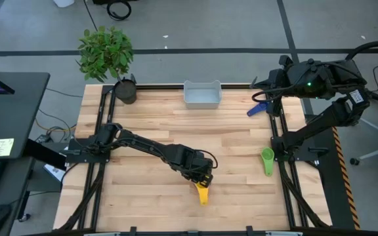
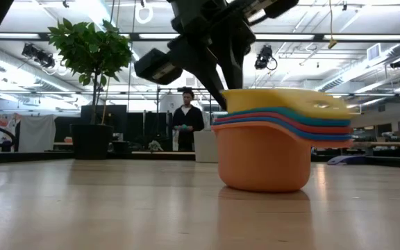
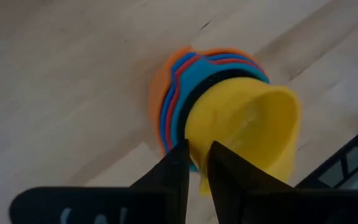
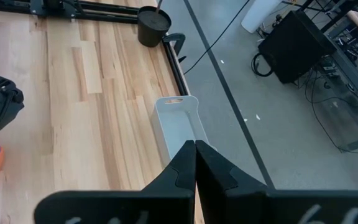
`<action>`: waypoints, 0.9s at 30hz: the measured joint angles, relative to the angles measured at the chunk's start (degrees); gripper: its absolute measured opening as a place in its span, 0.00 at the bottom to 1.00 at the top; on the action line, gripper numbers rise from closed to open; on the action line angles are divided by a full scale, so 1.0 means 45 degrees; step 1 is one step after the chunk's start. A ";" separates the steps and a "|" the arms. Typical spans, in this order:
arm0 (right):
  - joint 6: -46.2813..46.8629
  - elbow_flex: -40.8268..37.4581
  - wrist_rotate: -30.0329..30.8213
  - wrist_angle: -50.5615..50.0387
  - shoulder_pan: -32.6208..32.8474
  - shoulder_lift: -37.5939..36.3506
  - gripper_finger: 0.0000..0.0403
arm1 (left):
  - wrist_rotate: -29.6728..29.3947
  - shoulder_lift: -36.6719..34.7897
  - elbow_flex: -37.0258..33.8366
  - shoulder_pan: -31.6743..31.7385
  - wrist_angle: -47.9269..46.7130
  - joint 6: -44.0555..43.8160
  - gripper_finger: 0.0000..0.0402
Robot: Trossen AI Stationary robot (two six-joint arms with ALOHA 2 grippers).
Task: Nest measuring cups in basket
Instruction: Stack the yellow measuring cup on top of the light blue measuring cup, then adjust the stacked measuring cups on the table
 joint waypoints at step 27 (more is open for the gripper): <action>0.1787 -0.2579 -0.7314 -0.0060 0.1319 0.0083 0.02 | -0.0358 -0.1875 0.0010 -0.1175 -0.0602 0.2331 0.14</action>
